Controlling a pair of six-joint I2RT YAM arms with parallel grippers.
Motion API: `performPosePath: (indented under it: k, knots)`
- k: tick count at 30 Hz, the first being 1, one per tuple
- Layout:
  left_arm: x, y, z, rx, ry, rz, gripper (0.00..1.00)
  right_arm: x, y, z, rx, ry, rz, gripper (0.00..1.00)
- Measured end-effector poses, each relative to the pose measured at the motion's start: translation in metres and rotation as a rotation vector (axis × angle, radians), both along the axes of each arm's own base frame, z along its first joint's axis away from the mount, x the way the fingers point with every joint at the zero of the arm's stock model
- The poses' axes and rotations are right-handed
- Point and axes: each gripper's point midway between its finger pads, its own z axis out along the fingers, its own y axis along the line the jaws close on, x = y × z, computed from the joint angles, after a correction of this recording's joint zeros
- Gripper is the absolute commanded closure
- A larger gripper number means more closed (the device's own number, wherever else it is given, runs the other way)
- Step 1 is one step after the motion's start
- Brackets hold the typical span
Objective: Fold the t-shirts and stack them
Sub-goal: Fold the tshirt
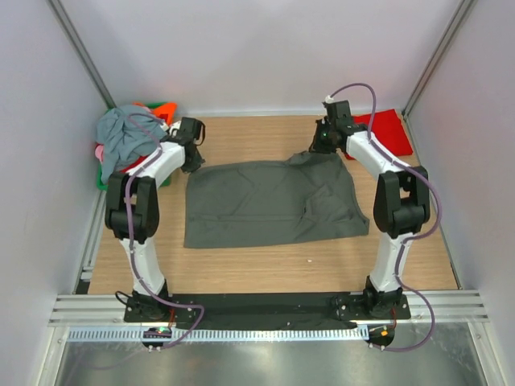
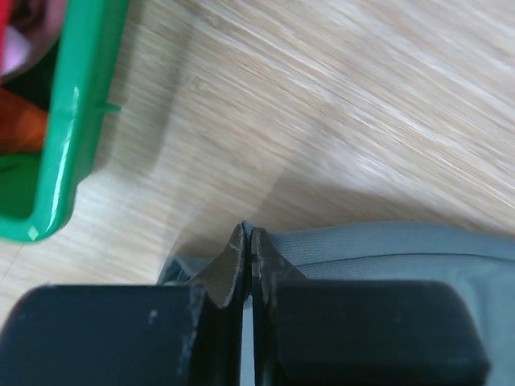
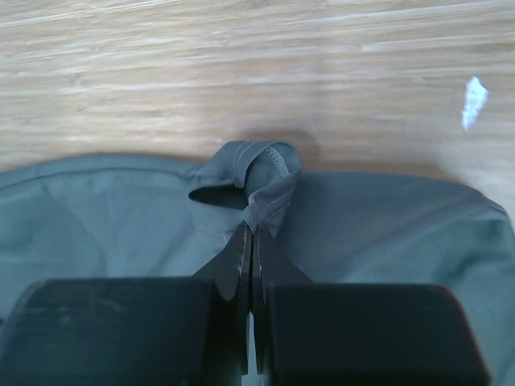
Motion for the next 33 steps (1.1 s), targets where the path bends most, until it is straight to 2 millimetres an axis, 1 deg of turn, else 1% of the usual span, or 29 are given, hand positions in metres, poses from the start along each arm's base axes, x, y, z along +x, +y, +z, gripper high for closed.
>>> performPosePath:
  k: [2, 4, 6, 9, 13, 16, 19, 22, 27, 29, 33]
  knots:
    - [-0.006, -0.002, 0.015, -0.016, -0.024, -0.011, 1.00, -0.010, -0.002, 0.017, -0.013, -0.021, 0.000, 0.99]
    - [-0.013, -0.002, 0.027, -0.027, -0.044, -0.020, 1.00, -0.021, -0.006, 0.031, -0.028, -0.033, -0.005, 0.99]
    - [-0.021, -0.001, 0.035, -0.030, -0.056, -0.027, 1.00, -0.034, -0.010, 0.042, -0.039, -0.044, -0.011, 0.99]
    - [-0.036, 0.003, 0.041, -0.023, -0.057, -0.041, 1.00, -0.055, -0.017, 0.050, -0.056, -0.038, -0.021, 0.99]
    - [-0.046, 0.005, 0.042, -0.011, -0.047, -0.060, 1.00, -0.079, -0.026, 0.055, -0.074, -0.031, -0.034, 0.99]
    - [-0.050, 0.007, 0.041, -0.004, -0.038, -0.072, 1.00, -0.095, -0.035, 0.056, -0.095, -0.025, -0.052, 0.99]
    - [-0.053, 0.007, 0.042, 0.000, -0.033, -0.087, 1.00, -0.104, -0.041, 0.057, -0.113, -0.026, -0.068, 0.99]
    - [-0.055, 0.006, 0.046, -0.006, -0.039, -0.095, 1.00, -0.112, -0.047, 0.055, -0.130, -0.022, -0.081, 0.99]
    - [-0.063, 0.007, 0.043, -0.007, -0.026, -0.098, 1.00, -0.128, -0.059, 0.051, -0.164, -0.014, -0.118, 0.99]
    - [-0.067, 0.007, 0.040, -0.007, -0.017, -0.099, 1.00, -0.134, -0.063, 0.053, -0.172, -0.019, -0.134, 0.99]
    - [-0.072, 0.007, 0.037, -0.010, -0.005, -0.102, 1.00, -0.140, -0.069, 0.063, -0.176, -0.045, -0.162, 0.99]
